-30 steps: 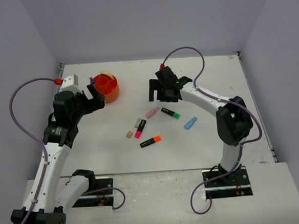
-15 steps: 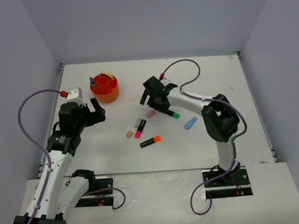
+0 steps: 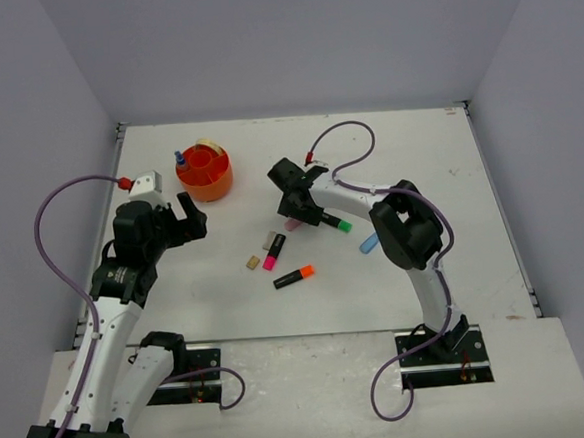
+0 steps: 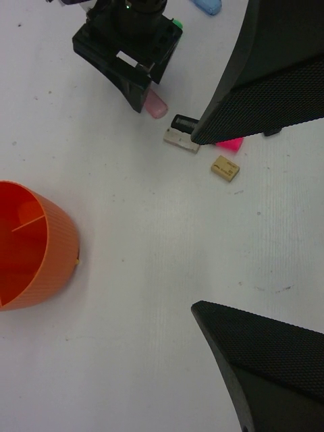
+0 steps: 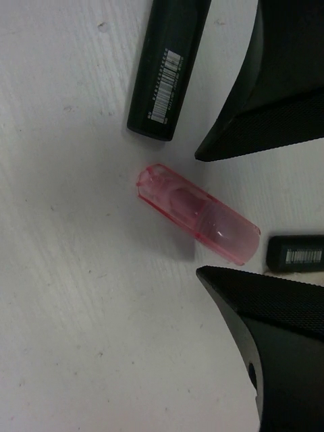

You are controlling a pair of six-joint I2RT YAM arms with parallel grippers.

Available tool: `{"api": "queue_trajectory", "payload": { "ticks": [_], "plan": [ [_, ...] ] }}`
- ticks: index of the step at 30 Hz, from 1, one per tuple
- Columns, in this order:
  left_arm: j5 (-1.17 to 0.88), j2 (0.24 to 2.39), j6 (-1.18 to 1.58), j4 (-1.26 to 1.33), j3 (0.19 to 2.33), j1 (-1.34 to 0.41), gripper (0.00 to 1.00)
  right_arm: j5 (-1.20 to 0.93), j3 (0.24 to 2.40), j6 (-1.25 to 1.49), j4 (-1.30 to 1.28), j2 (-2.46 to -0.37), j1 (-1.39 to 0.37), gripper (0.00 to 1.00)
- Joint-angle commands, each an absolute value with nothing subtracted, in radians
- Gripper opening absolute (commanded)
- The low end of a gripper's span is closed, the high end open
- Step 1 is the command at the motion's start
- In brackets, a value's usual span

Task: Sort the stationery into containers
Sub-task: Pick up the stationery from the center of the board.

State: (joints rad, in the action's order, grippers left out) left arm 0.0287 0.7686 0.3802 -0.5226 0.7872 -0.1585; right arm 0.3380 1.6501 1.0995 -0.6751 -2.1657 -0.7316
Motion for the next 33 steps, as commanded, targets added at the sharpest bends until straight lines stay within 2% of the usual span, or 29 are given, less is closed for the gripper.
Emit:
{"api": "queue_trajectory", "payload": {
  "ticks": [1, 4, 8, 10, 13, 16, 19, 23, 29, 33],
  "plan": [
    [0.005, 0.749, 0.348, -0.48, 0.772, -0.156, 1.0, 0.399, 1.673, 1.085, -0.699, -2.168, -0.743, 0.59],
    [0.005, 0.745, 0.348, -0.48, 0.773, -0.156, 1.0, 0.358, 1.669, 1.054, -0.691, -2.166, -0.744, 0.55],
    [0.005, 0.736, 0.347, -0.482, 0.776, -0.156, 1.0, 0.319, 1.679, 1.021, -0.699, -2.175, -0.742, 0.42],
    [0.005, 0.729, 0.347, -0.485, 0.778, -0.156, 1.0, 0.3, 1.668, 1.013, -0.694, -2.171, -0.742, 0.39],
    [0.005, 0.727, 0.346, -0.485, 0.779, -0.156, 1.0, 0.275, 1.639, 0.995, -0.672, -2.156, -0.742, 0.37],
    [0.005, 0.727, 0.344, -0.486, 0.78, -0.156, 1.0, 0.251, 1.592, 0.968, -0.638, -2.132, -0.742, 0.27],
    [0.005, 0.729, 0.344, -0.485, 0.783, -0.156, 1.0, 0.221, 1.537, 0.933, -0.584, -2.107, -0.742, 0.21],
    [-0.082, 0.754, 0.365, -0.474, 0.79, -0.156, 1.0, 0.231, 1.504, 0.853, -0.556, -2.053, -0.746, 0.0],
    [-0.377, 0.826, 0.518, -0.312, 0.751, -0.156, 1.0, 0.278, 1.362, 0.708, -0.385, -1.855, -0.755, 0.0],
    [-0.539, 0.876, 0.681, -0.122, 0.713, -0.157, 1.0, 0.258, 1.263, 0.513, -0.228, -1.695, -0.799, 0.0]
  ]
}}
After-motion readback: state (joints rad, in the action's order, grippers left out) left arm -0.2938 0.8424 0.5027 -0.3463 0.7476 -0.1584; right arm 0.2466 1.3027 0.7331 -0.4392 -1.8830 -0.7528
